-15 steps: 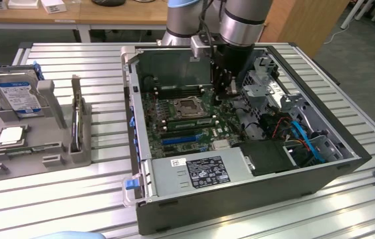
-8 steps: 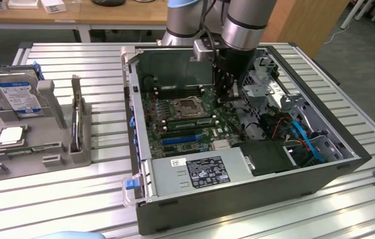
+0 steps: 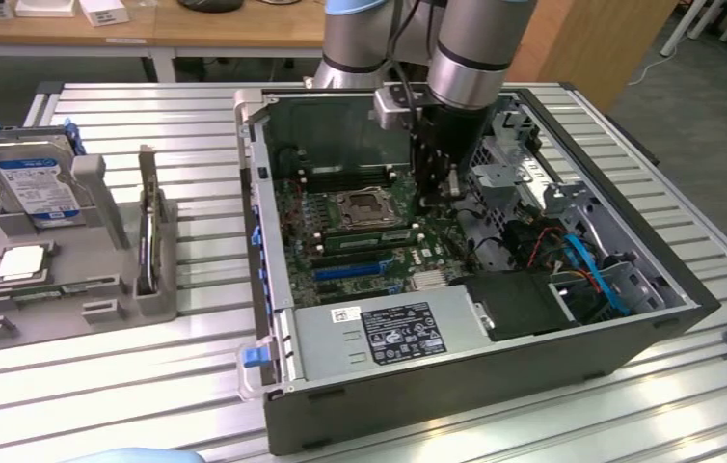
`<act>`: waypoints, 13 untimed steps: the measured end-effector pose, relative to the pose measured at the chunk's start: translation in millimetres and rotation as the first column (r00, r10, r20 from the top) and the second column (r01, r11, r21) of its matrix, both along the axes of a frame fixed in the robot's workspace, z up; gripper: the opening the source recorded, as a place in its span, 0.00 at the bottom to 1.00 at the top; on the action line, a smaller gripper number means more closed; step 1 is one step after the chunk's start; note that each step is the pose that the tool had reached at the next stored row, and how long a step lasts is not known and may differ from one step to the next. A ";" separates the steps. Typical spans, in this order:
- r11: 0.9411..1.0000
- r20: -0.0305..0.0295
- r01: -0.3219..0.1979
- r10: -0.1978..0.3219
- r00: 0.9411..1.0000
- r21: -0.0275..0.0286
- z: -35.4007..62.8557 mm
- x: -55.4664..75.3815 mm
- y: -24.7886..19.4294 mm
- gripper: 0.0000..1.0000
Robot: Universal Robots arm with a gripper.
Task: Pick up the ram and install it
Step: 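Press down the ram until it locks into place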
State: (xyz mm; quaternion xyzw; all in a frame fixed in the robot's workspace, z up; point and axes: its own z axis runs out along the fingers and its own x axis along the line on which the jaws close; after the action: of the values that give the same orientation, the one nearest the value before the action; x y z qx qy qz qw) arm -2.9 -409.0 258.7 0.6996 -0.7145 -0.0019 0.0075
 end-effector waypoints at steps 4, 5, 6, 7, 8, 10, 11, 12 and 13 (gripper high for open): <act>1.000 0.000 0.000 0.000 1.000 0.000 -6.2 0.2 0.0 0.10; 1.000 0.000 0.000 0.000 1.000 0.000 -7.7 0.2 0.0 0.10; 1.000 0.000 0.000 0.000 1.000 0.000 -9.2 0.3 0.0 0.10; 1.000 0.000 0.000 0.000 1.000 0.000 -10.7 0.3 0.0 0.10; 1.000 0.000 0.000 0.000 1.000 0.000 -12.1 0.4 0.0 0.10; 1.000 -0.001 0.000 0.000 1.000 0.000 -14.9 0.5 0.0 0.10; 1.000 -0.001 0.000 0.000 1.000 0.000 -16.4 0.6 0.0 0.10; 1.000 -0.001 0.000 0.000 1.000 0.000 -17.8 0.6 0.0 0.10; 1.000 -0.001 0.000 0.000 1.000 0.000 -19.1 0.7 0.0 0.10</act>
State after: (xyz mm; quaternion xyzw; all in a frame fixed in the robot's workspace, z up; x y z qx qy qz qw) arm -2.2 -409.1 239.5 0.6996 -0.7145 -0.0021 0.0079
